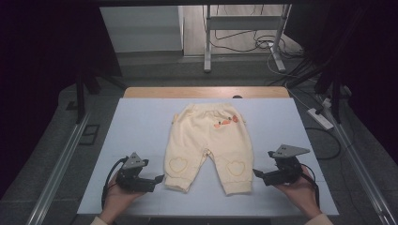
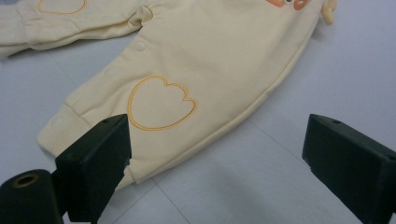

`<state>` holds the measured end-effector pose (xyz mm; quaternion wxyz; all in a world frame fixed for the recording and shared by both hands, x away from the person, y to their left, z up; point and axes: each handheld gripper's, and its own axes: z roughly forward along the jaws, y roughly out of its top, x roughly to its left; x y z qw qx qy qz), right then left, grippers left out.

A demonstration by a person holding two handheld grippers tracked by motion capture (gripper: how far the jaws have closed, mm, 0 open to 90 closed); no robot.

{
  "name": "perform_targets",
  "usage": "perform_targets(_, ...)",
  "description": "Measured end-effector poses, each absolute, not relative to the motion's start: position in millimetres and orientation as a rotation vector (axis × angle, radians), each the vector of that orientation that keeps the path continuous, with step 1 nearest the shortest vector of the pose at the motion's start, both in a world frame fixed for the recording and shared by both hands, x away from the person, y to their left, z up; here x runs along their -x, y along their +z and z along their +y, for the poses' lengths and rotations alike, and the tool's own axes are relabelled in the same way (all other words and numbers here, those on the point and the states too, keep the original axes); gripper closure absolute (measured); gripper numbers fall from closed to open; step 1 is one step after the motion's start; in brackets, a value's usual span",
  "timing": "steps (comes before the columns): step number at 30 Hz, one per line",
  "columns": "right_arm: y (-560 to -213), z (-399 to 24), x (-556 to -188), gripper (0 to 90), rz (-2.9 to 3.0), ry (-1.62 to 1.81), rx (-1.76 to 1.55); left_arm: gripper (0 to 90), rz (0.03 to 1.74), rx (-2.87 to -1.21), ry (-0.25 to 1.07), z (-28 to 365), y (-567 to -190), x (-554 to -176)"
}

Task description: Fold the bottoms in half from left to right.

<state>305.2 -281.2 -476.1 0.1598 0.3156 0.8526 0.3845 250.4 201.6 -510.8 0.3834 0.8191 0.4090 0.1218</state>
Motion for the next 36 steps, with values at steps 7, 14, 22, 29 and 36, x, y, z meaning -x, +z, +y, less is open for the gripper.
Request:
perform_targets(7,-476.4,-280.7,-304.4,8.1,2.441,1.099,-0.898,12.7,1.042,-2.088,0.309,200.8,-511.4,-249.9)
perform_targets(14,-477.6,-278.9,-304.2,8.1,2.446,1.098,-0.895,12.7,1.049,-2.079,0.305,201.7,-511.7,-250.4)
perform_targets(22,-478.4,-275.5,-303.6,8.1,2.456,1.096,-0.892,12.8,1.047,-2.085,0.305,201.4,-512.1,-250.7)
perform_targets(29,-477.5,-271.8,-302.5,8.1,2.46,1.111,-0.891,12.9,1.05,-2.083,0.296,201.4,-512.4,-251.9)
perform_targets(36,-475.0,-263.5,-300.4,8.1,2.467,1.13,-0.872,12.9,1.044,-2.086,0.3,201.5,-511.9,-252.0)
